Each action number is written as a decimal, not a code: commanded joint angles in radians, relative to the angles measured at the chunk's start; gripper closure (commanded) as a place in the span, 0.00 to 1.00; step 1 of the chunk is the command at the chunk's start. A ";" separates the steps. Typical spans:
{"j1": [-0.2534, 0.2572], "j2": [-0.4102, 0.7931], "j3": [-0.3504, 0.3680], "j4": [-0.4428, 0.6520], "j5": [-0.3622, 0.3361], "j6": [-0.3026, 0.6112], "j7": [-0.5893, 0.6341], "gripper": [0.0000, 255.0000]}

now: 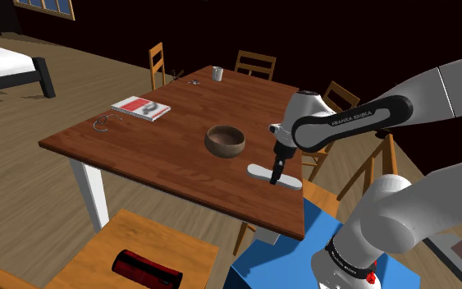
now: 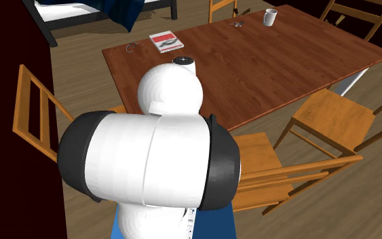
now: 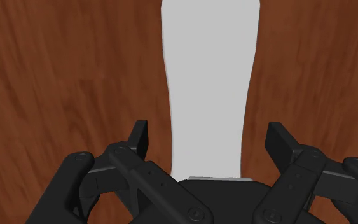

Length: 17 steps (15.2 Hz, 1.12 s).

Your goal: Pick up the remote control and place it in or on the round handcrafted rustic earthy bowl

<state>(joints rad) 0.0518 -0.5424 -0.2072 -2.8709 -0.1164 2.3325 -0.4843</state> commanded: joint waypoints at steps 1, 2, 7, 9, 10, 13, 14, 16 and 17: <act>0.001 0.007 -0.001 -0.001 0.000 0.008 0.000 0.00; 0.001 0.007 -0.001 -0.001 0.000 0.008 0.000 0.00; 0.001 0.007 -0.001 -0.001 0.000 0.008 0.000 1.00; 0.001 0.007 -0.001 -0.001 0.000 0.008 0.000 1.00; 0.001 0.007 -0.001 -0.001 0.000 0.008 0.000 1.00; 0.001 0.007 -0.001 -0.001 0.000 0.008 0.000 1.00; 0.001 0.007 -0.001 -0.001 0.000 0.008 0.000 1.00; 0.001 0.007 -0.001 -0.001 0.000 0.008 0.000 1.00; 0.000 -0.006 0.001 0.006 0.001 -0.011 0.001 1.00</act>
<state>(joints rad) 0.0522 -0.5424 -0.2070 -2.8689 -0.1160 2.3308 -0.4842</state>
